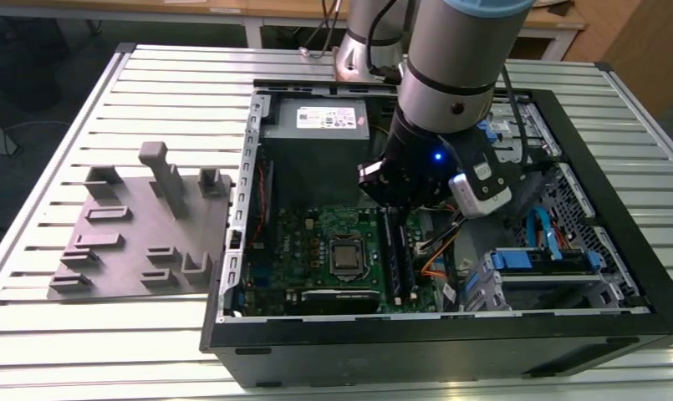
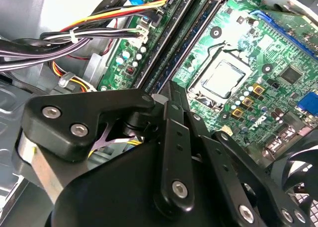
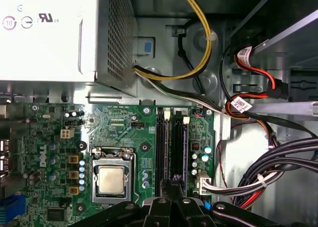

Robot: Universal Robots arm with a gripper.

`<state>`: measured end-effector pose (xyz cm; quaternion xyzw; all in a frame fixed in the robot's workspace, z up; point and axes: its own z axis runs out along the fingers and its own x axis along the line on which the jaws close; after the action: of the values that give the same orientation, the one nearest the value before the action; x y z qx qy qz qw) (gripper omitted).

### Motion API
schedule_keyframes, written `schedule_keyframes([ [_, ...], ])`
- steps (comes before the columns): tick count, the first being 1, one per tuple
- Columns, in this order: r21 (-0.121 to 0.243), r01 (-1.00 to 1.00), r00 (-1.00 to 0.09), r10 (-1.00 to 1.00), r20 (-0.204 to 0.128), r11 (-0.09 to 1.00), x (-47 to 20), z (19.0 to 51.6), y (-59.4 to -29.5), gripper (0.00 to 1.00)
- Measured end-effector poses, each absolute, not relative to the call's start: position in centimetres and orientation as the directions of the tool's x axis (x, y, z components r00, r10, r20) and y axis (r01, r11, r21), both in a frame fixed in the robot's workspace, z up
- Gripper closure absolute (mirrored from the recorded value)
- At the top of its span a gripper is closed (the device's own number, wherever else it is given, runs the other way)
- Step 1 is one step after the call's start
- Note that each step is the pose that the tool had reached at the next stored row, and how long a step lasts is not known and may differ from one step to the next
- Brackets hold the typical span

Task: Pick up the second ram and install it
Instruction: 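Insert the second ram into the second slot, then press down the second ram until it locks into place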

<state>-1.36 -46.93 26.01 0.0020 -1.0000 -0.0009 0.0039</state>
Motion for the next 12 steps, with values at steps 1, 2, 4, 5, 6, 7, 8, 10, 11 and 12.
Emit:
schedule_keyframes([
  [1, 0.002, -0.004, -1.0, -0.004, 0.008, 1.0, -1.36, 26.01, -46.92, 0.89],
  [2, 0.002, -0.004, -1.0, -0.004, 0.008, 1.0, -1.36, 26.01, -46.93, 0.89],
  [4, 0.002, -0.004, -1.0, -0.004, 0.008, 1.0, -1.36, 26.02, -46.92, 0.89],
  [5, 0.002, -0.004, -1.0, -0.004, 0.008, 1.0, -1.36, 26.02, -46.92, 0.89],
  [6, 0.002, -0.004, -1.0, -0.004, 0.008, 1.0, -1.36, 26.02, -46.93, 0.89],
  [7, 0.002, -0.004, -1.0, -0.004, 0.008, 1.0, -1.36, 26.02, -46.93, 0.89],
  [8, 0.005, -0.004, -1.0, -0.004, 0.008, 1.0, -1.37, 26.01, -46.93, 0.89],
  [10, 0.019, -0.004, -1.0, -0.004, 0.008, 1.0, -1.38, 25.86, -46.9, 0.89],
  [11, 0.021, -0.004, -1.0, -0.004, 0.008, 1.0, -1.37, 25.7, -46.86, 0.89],
  [12, 0.021, -0.004, -1.0, -0.004, 0.008, 1.0, -1.37, 25.53, -46.78, 0.89],
])
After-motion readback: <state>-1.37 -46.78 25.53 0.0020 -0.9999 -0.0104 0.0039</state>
